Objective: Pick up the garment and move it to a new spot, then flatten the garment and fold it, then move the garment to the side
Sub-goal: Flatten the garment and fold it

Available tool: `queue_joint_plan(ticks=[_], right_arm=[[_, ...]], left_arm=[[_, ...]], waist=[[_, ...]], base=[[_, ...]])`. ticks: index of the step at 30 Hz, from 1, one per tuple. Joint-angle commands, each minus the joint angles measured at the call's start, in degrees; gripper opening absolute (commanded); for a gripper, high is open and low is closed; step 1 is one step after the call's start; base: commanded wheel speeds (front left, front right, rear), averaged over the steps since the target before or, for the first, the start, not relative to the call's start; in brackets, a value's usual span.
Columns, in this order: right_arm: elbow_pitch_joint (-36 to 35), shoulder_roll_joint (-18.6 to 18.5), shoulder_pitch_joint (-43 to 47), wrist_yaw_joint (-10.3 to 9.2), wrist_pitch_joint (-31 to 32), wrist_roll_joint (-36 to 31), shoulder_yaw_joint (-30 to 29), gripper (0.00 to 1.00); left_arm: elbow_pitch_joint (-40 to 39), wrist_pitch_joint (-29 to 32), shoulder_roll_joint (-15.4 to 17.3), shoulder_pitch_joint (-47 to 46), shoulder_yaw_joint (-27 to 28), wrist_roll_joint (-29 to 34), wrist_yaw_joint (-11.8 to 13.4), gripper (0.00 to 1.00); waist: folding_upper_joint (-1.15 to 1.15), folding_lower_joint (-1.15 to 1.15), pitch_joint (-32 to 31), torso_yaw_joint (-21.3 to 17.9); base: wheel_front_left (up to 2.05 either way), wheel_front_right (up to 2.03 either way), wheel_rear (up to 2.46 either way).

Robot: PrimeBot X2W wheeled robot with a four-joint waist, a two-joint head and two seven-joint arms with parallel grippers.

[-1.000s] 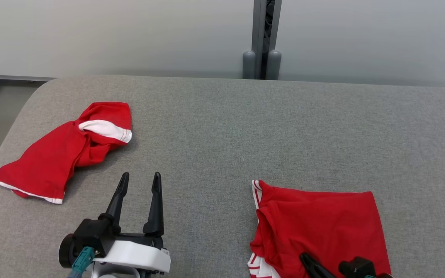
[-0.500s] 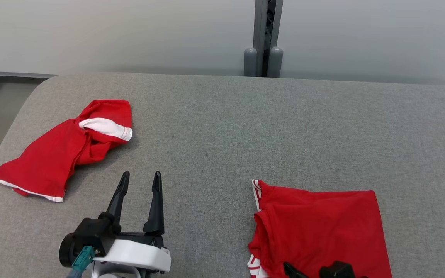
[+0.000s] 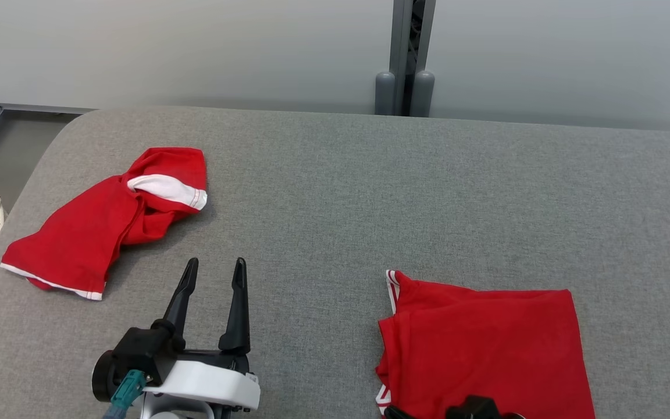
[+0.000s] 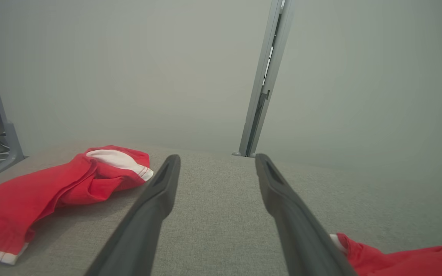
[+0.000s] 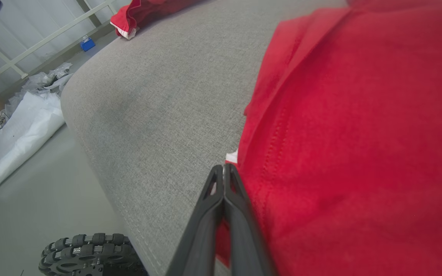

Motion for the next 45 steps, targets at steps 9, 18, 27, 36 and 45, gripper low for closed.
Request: queue_joint_plan(ticks=[9,18,27,36,45], right_arm=[[-3.03,-1.81,-2.08,0.01,-0.07,1.23,-2.45,0.0],[-10.69,-7.02,-2.19,0.01,-0.07,-0.44,-14.55,0.0],[-16.96,-9.13,-1.58,0.01,-0.08,-8.61,-29.38,0.0],[-21.27,-4.31,2.19,0.01,-0.08,-15.7,-41.09,0.0],[-18.96,-0.62,4.48,0.01,-0.08,-16.86,-43.92,1.0]], left_arm=[[-0.44,-0.15,0.19,0.57,0.96,-0.39,0.34,1.0],[-0.93,-0.15,0.2,0.85,1.67,-0.82,-0.01,1.0],[-1.25,-0.14,0.2,0.83,1.79,-0.82,0.43,1.0],[-1.22,-0.15,0.21,2.37,2.76,-1.09,0.47,1.0],[-0.32,-0.15,0.2,3.49,2.68,-0.48,0.23,1.0]], waist=[[0.0,0.0,-1.08,-0.95],[0.0,0.0,-2.6,-5.37],[0.0,0.0,-3.29,-9.43],[0.0,0.0,-3.09,-11.6],[0.0,0.0,-3.05,-12.05]], base=[[0.0,0.0,0.0],[0.0,0.0,0.0],[0.0,0.0,0.0],[0.0,0.0,0.0],[0.0,0.0,0.0]])
